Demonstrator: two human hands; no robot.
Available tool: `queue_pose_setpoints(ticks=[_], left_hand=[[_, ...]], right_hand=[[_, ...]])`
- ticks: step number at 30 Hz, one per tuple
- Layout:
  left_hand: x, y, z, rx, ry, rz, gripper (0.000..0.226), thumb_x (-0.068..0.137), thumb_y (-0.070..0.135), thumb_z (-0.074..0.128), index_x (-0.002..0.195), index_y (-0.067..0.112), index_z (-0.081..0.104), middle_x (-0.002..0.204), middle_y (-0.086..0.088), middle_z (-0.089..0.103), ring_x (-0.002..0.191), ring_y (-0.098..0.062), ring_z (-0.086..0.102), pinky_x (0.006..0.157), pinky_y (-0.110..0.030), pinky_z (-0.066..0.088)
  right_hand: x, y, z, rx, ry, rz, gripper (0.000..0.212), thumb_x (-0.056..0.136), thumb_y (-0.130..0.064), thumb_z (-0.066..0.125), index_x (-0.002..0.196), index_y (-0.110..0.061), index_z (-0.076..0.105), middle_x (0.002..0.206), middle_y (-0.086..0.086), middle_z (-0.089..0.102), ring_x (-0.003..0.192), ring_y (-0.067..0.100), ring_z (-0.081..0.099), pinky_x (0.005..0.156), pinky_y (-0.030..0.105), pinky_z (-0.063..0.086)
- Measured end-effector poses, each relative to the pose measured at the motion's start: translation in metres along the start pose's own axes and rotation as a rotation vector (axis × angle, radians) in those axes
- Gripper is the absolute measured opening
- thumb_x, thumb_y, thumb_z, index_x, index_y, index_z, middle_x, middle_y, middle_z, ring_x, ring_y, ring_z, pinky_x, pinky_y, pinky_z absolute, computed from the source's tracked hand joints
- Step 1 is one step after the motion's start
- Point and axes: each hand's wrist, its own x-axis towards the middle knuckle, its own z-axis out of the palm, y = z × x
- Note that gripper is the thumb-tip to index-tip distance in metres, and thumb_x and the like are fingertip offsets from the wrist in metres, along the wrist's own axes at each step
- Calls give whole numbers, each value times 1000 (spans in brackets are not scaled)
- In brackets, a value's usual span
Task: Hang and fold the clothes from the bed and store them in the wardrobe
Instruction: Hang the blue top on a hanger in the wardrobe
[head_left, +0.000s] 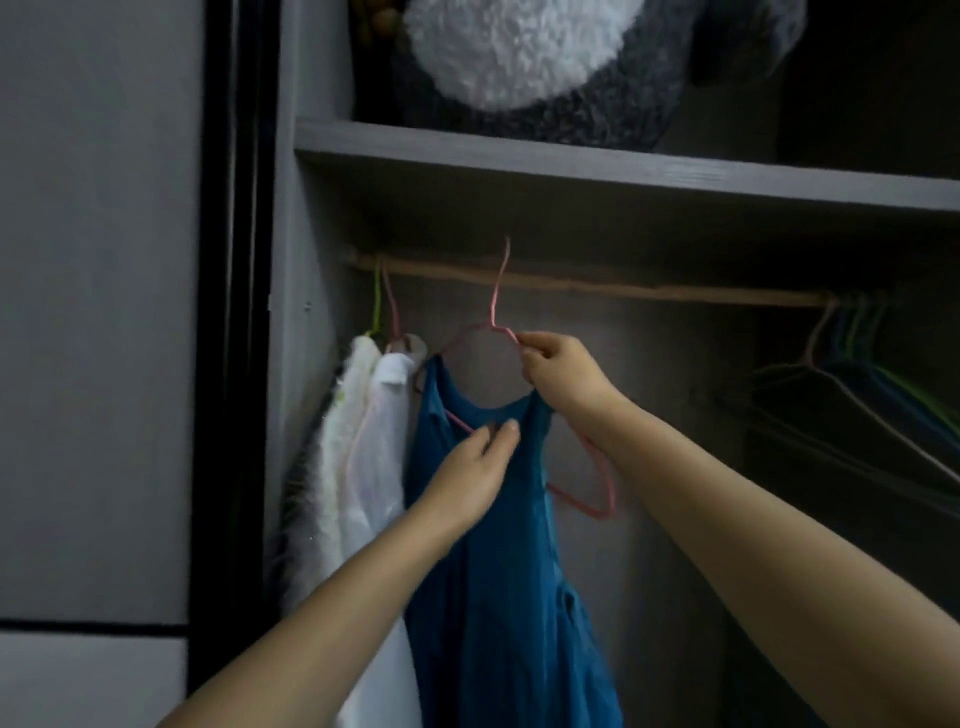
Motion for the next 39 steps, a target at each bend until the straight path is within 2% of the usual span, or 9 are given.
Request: queue_pose_setpoints(ticks=[4, 8, 13, 19, 22, 25, 31, 34, 39], left_hand=[[-9, 1, -13, -2, -66, -27, 85, 86, 66, 47, 153, 26, 13, 158, 11, 17, 144, -9, 18, 117, -30, 16], [-12, -4, -25, -45, 80, -12, 78, 91, 43, 54, 153, 31, 9, 157, 10, 20, 143, -10, 23, 115, -29, 23], [-14, -18, -37, 96, 153, 39, 67, 94, 19, 51, 153, 24, 19, 156, 5, 27, 141, -11, 29, 114, -32, 29], [-20, -17, -35, 99, 257, 58, 59, 93, 10, 48, 148, 20, 31, 146, -2, 43, 126, -11, 45, 98, -17, 34], [-29, -10, -28, 156, 368, 119, 62, 90, 5, 49, 148, 17, 30, 146, -12, 41, 131, -27, 42, 107, -39, 37], [-40, 6, -8, 417, 515, 395, 56, 84, 4, 54, 138, 11, 46, 148, -12, 39, 138, -29, 34, 111, -53, 29], [-46, 22, 78, 318, 138, 428, 41, 87, 6, 54, 127, 8, 56, 125, -11, 55, 118, -27, 48, 103, -31, 34], [-55, 13, 135, 270, -28, 361, 38, 87, 3, 55, 125, 6, 57, 121, -14, 58, 114, -30, 53, 101, -38, 39], [-100, -5, 241, 220, -314, 287, 36, 89, 6, 53, 124, 11, 57, 114, -6, 59, 107, -23, 56, 94, -35, 44]], right_hand=[[47, -11, 51, 76, -39, 101, 34, 99, -16, 42, 126, -9, 60, 89, 1, 61, 58, 5, 44, 48, 17, 34], [58, -15, 86, 189, -51, 127, 30, 99, -13, 41, 113, -5, 66, 84, 7, 67, 59, 8, 53, 50, 18, 43], [54, -5, 108, 150, -173, 87, 31, 98, -9, 37, 113, -5, 65, 64, -7, 53, 52, 3, 44, 35, 7, 32], [49, -3, 94, 80, -231, 97, 38, 101, -22, 42, 138, -14, 46, 74, -6, 54, 60, 7, 51, 46, 16, 43], [34, 17, 70, 94, -182, 134, 45, 100, -26, 44, 144, -16, 36, 86, 3, 60, 66, 11, 55, 56, 22, 44], [6, 40, 34, 22, -141, 114, 43, 100, -21, 45, 142, -15, 39, 95, 9, 62, 73, 18, 58, 63, 27, 45], [-101, 95, -59, -295, -92, 169, 40, 95, -16, 48, 135, -18, 48, 93, 8, 67, 82, 21, 64, 69, 27, 46], [-174, 131, -113, -435, -50, 273, 43, 93, -14, 48, 137, -17, 48, 105, 7, 64, 95, 22, 62, 74, 20, 41], [-303, 181, -190, -707, -36, 493, 45, 94, -18, 43, 138, -20, 43, 117, 7, 55, 105, 28, 57, 87, 36, 47]])
